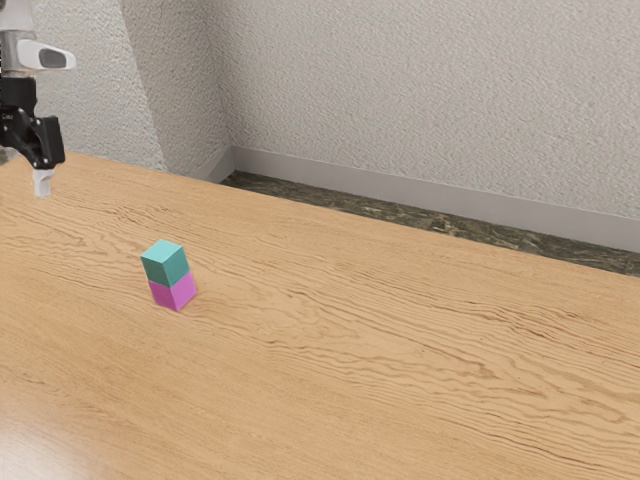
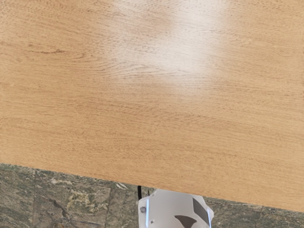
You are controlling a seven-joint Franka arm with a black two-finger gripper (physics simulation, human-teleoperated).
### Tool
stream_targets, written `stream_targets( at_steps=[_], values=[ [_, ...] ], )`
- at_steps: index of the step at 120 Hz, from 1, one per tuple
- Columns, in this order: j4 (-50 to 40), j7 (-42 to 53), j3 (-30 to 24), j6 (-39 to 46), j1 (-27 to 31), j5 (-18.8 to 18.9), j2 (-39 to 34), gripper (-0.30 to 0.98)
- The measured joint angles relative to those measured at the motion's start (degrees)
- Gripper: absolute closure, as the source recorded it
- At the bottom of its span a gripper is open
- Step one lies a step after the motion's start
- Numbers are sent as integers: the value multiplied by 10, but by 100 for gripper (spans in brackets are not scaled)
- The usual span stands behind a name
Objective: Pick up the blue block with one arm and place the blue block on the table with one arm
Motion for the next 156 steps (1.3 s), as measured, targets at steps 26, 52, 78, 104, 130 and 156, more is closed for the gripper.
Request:
stream_targets(
  at_steps=[26, 52, 78, 104, 130, 156],
  values=[
    [19, 15, -5, 78, -5, 7, 0, 0],
    [177, 26, -63, 79, -47, 26, 16, 0],
    [159, 33, -22, 98, -23, -5, 63, 0],
    [99, 20, -9, 112, -30, 12, 70, 0],
    [-29, -7, 32, 196, -16, 15, 70, 0],
    [-78, -18, 42, 296, -5, 36, 113, 0]
  ],
)
